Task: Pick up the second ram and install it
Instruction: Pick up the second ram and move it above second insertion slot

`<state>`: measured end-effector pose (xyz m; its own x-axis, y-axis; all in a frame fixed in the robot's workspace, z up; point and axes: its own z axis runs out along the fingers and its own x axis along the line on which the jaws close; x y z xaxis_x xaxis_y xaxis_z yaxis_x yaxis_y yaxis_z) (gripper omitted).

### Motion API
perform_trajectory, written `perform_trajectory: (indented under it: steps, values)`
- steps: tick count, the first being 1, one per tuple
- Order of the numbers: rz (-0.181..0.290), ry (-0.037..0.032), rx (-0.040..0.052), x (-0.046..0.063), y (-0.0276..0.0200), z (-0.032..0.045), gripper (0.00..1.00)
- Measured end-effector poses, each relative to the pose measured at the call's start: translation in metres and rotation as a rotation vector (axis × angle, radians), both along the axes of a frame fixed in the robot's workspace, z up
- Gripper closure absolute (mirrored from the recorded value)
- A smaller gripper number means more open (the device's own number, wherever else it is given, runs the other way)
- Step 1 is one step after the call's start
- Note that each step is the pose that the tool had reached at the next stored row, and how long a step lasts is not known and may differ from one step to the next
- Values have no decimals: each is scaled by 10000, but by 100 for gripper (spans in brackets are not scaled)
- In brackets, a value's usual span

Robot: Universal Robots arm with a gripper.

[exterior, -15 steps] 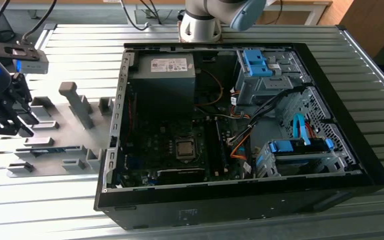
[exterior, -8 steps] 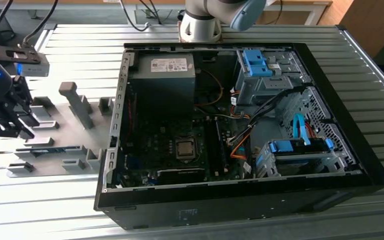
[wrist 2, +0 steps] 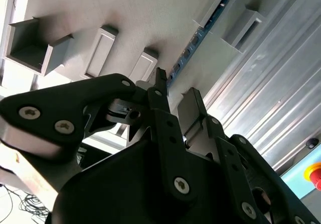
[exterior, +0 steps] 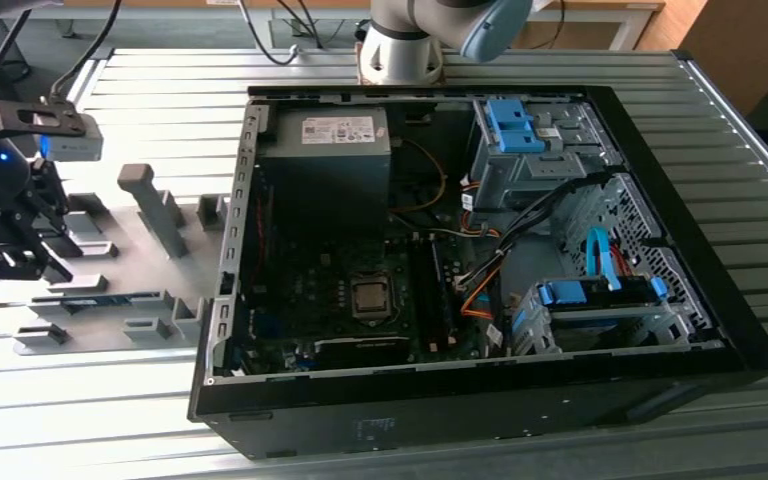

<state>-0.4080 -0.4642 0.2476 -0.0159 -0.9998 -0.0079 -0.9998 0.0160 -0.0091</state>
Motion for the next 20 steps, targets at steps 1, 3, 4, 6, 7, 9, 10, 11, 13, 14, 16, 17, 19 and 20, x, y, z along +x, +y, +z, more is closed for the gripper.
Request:
perform_trajectory:
  steps: [1, 3, 4, 6, 7, 9, 10, 11, 13, 14, 16, 17, 19, 20]
  values:
    - [0, 0, 0, 0, 0, -13, 63]
    - [0, 0, 0, 0, 0, -48, 63]
    - [0, 2, 0, 0, 0, -65, 63]
    - [0, 2, 0, 0, -2, -103, 63]
    - [1, 4, 1, 1, -5, -121, 63]
    - [1, 14, -1, 0, -18, -157, 63]
    - [1, 21, -1, -1, -29, -174, 63]
    - [0, 30, 0, 0, -40, -193, 63]
    - [0, 56, 1, 0, -59, -231, 63]
    - [4, 71, 1, 1, -65, -249, 63]
    - [68, 105, 0, 0, -71, -284, 63]
    - [124, 123, 0, 0, -73, -302, 63]
    - [206, 148, -1, 0, -74, -338, 63]
    - [209, 153, -1, 0, -74, -355, 63]
